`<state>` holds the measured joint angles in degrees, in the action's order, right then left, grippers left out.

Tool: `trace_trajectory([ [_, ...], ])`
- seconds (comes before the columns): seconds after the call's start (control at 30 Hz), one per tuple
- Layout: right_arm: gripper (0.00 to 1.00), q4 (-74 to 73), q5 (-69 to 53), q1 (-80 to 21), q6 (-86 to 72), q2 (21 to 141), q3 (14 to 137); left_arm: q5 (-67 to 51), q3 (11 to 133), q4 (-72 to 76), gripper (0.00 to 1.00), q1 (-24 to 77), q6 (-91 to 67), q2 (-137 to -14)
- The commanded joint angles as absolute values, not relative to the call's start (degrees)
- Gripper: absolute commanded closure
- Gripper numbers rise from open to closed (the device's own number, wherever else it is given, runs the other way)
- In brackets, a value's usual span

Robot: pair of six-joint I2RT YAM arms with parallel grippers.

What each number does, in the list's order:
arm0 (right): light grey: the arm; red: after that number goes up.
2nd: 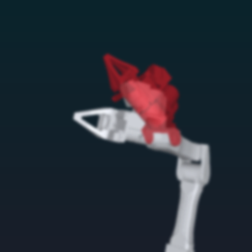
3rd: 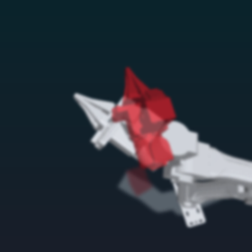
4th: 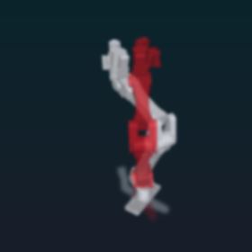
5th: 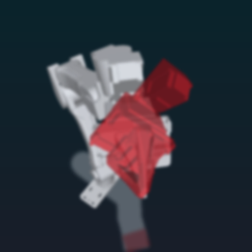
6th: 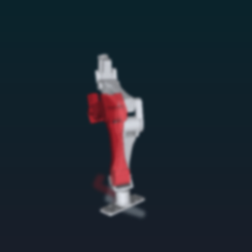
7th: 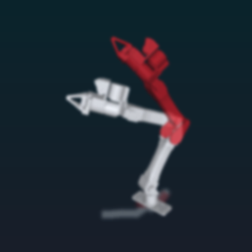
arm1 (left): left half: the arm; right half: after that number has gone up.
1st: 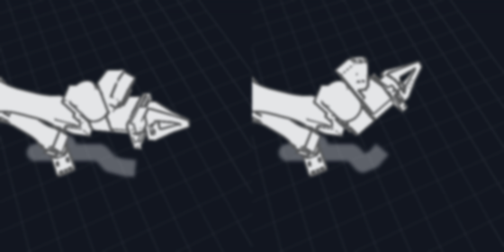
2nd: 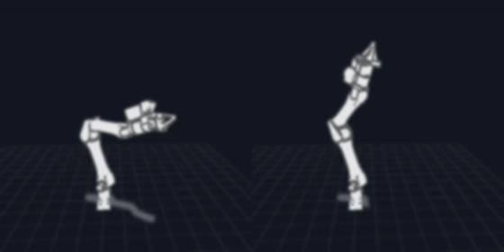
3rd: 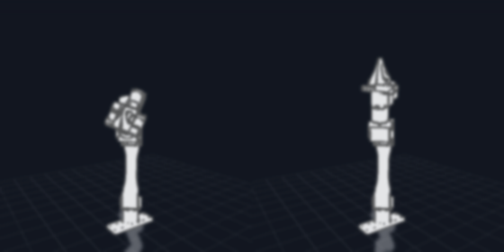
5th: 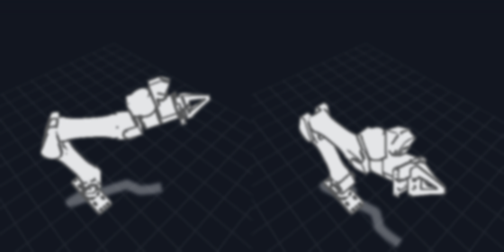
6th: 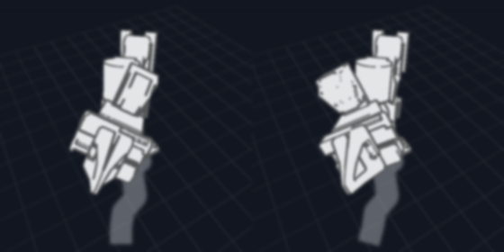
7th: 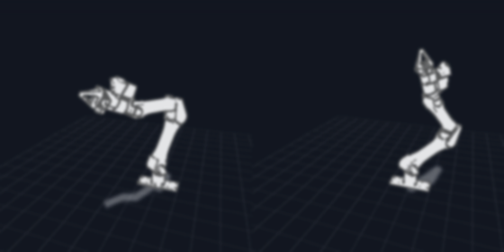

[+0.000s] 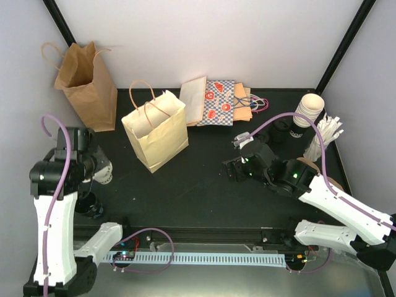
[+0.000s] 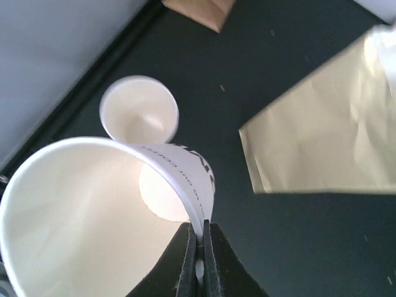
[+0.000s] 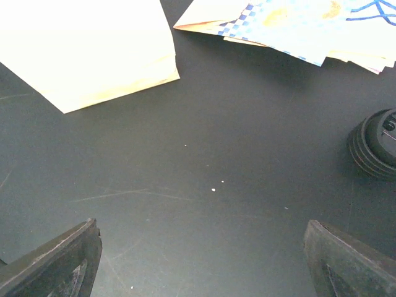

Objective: Pack the takeout coffee

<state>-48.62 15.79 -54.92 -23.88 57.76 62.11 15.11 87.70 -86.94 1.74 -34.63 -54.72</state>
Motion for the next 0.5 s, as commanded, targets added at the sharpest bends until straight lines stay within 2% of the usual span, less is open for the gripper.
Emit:
trace_trajectory([
  [0.0, 0.08, -45.69, 17.25, -54.66, -22.98, 58.78, 61.89, 3.95, 81.17, -87.66, 0.98, 3.33, -35.84, -49.57],
  [0.2, 0.08, -44.98, 18.61, -54.62, -23.58, 59.50, 61.95, -7.84, 69.62, -84.66, 0.98, 6.02, -36.69, -42.92],
  [0.47, 0.08, -43.06, 20.00, -54.67, -25.19, 58.80, 59.08, -10.75, 60.95, -83.14, 0.98, 10.14, -40.01, -39.18],
])
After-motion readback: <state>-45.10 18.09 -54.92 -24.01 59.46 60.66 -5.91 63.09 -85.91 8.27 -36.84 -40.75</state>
